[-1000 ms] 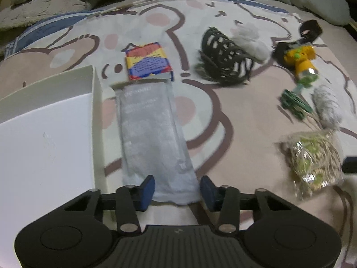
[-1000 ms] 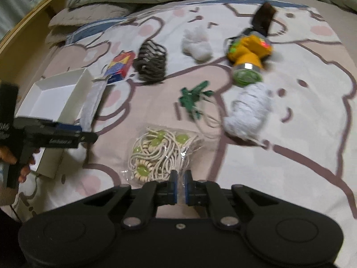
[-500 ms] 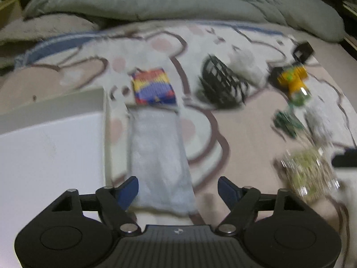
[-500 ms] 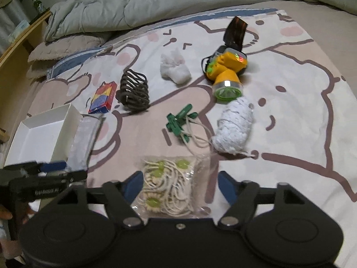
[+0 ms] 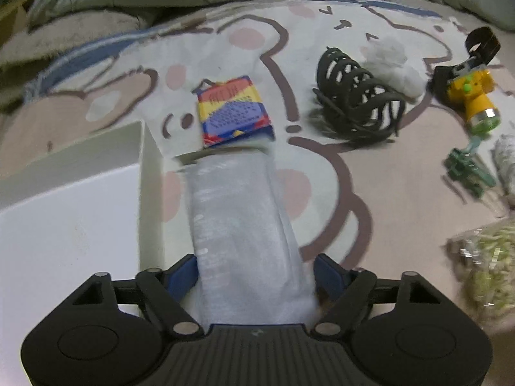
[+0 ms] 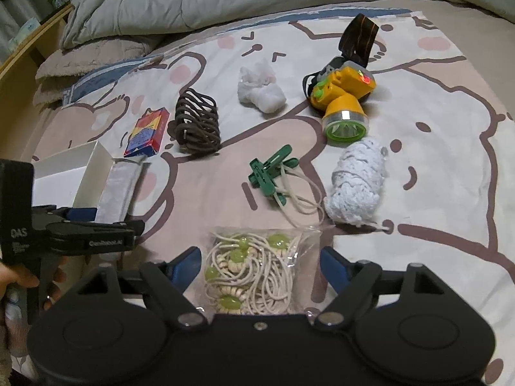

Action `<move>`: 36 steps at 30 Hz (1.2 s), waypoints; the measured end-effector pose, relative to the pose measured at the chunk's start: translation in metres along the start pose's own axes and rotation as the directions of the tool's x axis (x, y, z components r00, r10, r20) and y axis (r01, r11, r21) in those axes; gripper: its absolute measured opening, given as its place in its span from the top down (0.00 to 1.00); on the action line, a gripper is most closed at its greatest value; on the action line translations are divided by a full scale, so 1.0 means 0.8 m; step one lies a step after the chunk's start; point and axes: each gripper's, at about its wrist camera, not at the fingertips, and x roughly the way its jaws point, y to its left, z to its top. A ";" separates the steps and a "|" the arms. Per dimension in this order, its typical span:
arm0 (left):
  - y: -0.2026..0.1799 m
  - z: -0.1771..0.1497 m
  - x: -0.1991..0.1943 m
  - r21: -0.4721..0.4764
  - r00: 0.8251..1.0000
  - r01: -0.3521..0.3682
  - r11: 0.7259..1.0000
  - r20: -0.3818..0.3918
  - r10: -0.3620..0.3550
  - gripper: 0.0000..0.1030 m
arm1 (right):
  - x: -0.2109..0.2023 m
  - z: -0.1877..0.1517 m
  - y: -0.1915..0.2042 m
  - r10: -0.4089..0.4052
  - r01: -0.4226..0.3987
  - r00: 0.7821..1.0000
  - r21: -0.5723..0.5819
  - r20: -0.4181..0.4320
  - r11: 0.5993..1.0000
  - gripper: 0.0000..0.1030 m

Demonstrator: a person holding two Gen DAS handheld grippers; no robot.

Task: Organize objects
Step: 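Close the left tool on the grey foil packet while the right tool grasps the beaded-cord bag, then lift the foil packet with the left tool while the right tool carries the bag toward the white box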

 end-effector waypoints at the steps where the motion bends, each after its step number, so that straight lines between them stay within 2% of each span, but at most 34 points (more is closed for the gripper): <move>1: 0.000 -0.002 -0.002 -0.001 1.000 0.021 1.000 -0.002 -0.021 0.27 | 0.000 0.000 -0.001 0.000 0.000 1.000 0.002 -0.002 1.000 0.21; 5: -0.009 -0.014 -0.009 0.032 0.995 0.103 0.994 0.005 -0.103 0.27 | 0.000 -0.001 -0.005 0.006 -0.006 1.000 0.019 -0.007 1.000 0.21; 10: -0.027 -0.031 -0.021 0.120 0.977 0.212 0.970 0.010 -0.215 0.28 | -0.005 -0.002 -0.003 0.013 -0.014 1.000 0.016 0.005 1.000 0.21; 12: -0.033 -0.034 -0.025 0.127 0.976 0.217 0.968 0.000 -0.218 0.28 | -0.006 -0.002 -0.003 0.012 -0.012 1.000 0.021 0.007 1.000 0.21; 15: -0.032 -0.033 -0.028 0.080 0.980 0.200 0.976 0.004 -0.201 0.25 | -0.005 -0.002 -0.005 0.008 -0.008 1.000 0.040 0.003 0.999 0.20; 17: -0.026 -0.027 -0.030 0.034 0.980 0.199 0.979 0.011 -0.200 0.11 | -0.002 -0.002 -0.005 0.003 -0.003 1.000 0.051 -0.003 0.999 0.16; 19: -0.021 -0.021 -0.034 -0.014 0.978 0.207 0.978 0.035 -0.206 0.08 | 0.000 -0.002 -0.001 0.000 0.000 1.000 0.043 -0.004 0.999 0.07; 22: -0.015 -0.012 -0.034 -0.053 0.974 0.224 0.973 0.040 -0.222 0.07 | 0.000 -0.003 0.013 0.011 -0.011 1.000 -0.017 0.005 1.000 0.02; 26: -0.018 -0.010 -0.021 -0.052 0.984 0.177 0.983 0.006 -0.177 0.07 | 0.012 -0.006 0.031 -0.027 0.026 1.000 -0.094 -0.002 0.995 0.00; 28: -0.018 -0.012 -0.014 -0.055 0.985 0.172 0.984 -0.013 -0.172 0.07 | 0.023 -0.006 0.036 -0.069 0.066 0.997 -0.105 -0.024 0.992 0.00; 32: -0.023 -0.016 -0.009 -0.029 0.987 0.161 0.987 -0.021 -0.161 0.10 | 0.048 -0.008 0.041 -0.101 0.093 0.992 -0.105 -0.076 0.990 0.00; 36: -0.015 -0.018 -0.009 -0.054 0.986 0.166 0.985 -0.018 -0.167 0.12 | 0.058 -0.009 0.049 -0.124 0.116 0.990 -0.117 -0.069 0.986 0.00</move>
